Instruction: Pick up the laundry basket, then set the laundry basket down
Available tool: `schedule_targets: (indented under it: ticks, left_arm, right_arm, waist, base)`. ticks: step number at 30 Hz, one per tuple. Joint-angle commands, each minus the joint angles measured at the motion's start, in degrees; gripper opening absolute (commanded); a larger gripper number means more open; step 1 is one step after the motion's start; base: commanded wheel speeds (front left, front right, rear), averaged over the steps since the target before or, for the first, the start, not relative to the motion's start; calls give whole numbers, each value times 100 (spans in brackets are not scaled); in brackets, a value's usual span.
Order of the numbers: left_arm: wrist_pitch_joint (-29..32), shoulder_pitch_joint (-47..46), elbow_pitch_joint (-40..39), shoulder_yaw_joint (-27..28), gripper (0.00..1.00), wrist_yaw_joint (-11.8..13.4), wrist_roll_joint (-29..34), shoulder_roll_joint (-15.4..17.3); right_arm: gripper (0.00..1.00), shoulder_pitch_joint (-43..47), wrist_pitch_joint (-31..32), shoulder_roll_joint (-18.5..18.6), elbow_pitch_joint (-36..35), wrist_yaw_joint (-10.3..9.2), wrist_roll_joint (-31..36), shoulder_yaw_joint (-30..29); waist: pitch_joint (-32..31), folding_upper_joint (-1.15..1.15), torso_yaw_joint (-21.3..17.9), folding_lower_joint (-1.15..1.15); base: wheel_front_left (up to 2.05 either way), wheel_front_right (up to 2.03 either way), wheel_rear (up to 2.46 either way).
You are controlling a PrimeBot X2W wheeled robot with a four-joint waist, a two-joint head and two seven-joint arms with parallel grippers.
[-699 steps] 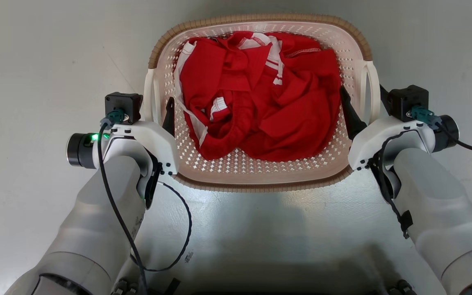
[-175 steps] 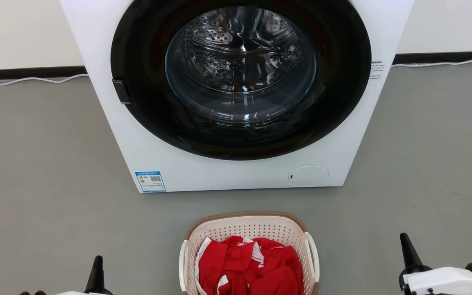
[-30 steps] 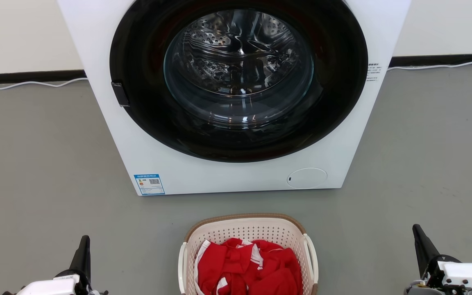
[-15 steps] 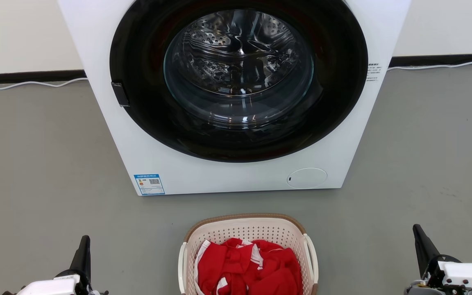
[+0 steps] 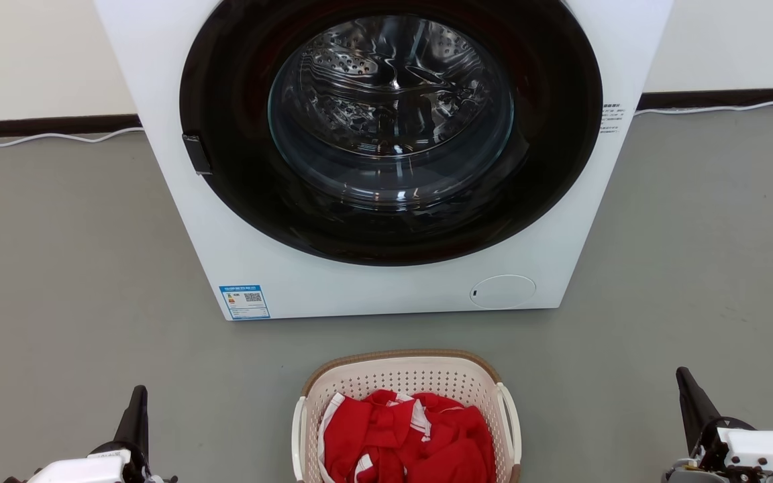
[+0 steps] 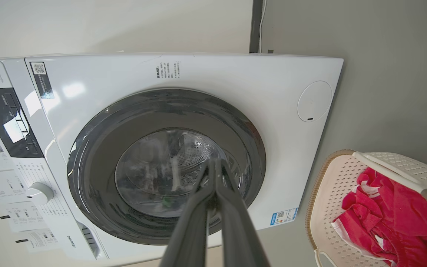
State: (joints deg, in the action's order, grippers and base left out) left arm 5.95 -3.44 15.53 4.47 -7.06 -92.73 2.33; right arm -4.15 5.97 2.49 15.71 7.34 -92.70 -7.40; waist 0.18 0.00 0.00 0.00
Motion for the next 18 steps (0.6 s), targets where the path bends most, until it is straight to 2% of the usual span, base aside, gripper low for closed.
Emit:
schedule_targets:
  ticks: [1,18]
  left_arm:
    - [38,-273,-149,186,0,-43,41,72]
    - [43,-273,-149,192,0,-43,46,68]
  right_arm:
    - [0,-202,43,50,-169,14,45,98]
    - [0,-203,46,48,-169,14,48,94]
  waist:
    - [0,0,0,0]
    - [0,0,0,0]
  base:
    - [0,0,0]
    - [0,0,0]
